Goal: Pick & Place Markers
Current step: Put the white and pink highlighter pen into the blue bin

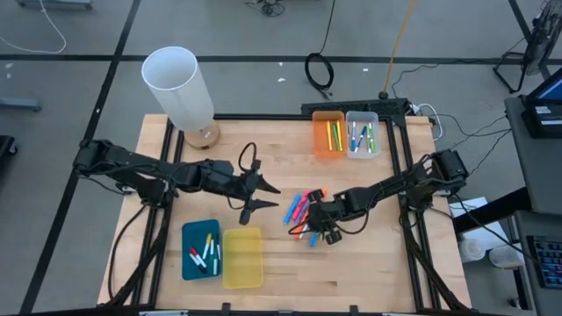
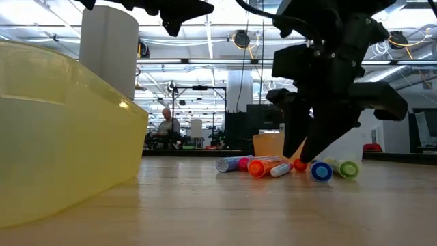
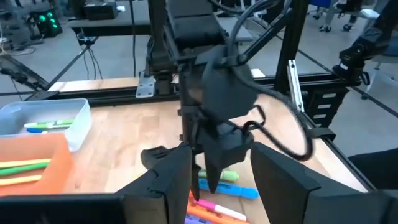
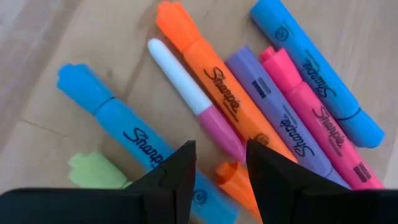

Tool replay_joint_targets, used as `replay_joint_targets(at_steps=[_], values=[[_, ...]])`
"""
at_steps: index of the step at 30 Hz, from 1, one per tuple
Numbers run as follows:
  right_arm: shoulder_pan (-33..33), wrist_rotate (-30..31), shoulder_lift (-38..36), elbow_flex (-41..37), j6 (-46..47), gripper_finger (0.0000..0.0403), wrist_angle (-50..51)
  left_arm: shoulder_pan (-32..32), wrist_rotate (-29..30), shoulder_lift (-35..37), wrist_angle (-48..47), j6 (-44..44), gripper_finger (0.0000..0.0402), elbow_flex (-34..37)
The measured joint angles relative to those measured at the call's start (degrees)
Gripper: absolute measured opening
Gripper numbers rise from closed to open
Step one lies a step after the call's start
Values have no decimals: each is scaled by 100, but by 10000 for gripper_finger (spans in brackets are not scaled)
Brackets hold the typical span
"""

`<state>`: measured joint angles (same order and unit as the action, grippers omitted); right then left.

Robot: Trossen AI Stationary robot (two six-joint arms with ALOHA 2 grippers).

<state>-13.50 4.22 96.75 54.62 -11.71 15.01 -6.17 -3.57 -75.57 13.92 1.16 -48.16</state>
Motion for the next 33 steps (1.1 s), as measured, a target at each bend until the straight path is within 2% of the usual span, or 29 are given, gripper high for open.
replay_joint_targets(at_steps=[5, 12, 20, 29, 33], values=[[81, -49, 0, -64, -104, 130, -70, -21, -2, 0, 1, 30, 170, 0], [115, -600, 136, -67, -295, 130, -531, 115, 2, 0, 1, -13, 170, 0], [148, -601, 594, -45, -461, 130, -815, 127, 4, -2, -124, -134, 170, 0], [191, -617, 562, -57, -393, 129, -667, 129, 126, -4, -178, -139, 171, 0], [191, -633, 564, -58, -358, 109, -630, 129, 131, -4, -176, -224, 171, 0]])
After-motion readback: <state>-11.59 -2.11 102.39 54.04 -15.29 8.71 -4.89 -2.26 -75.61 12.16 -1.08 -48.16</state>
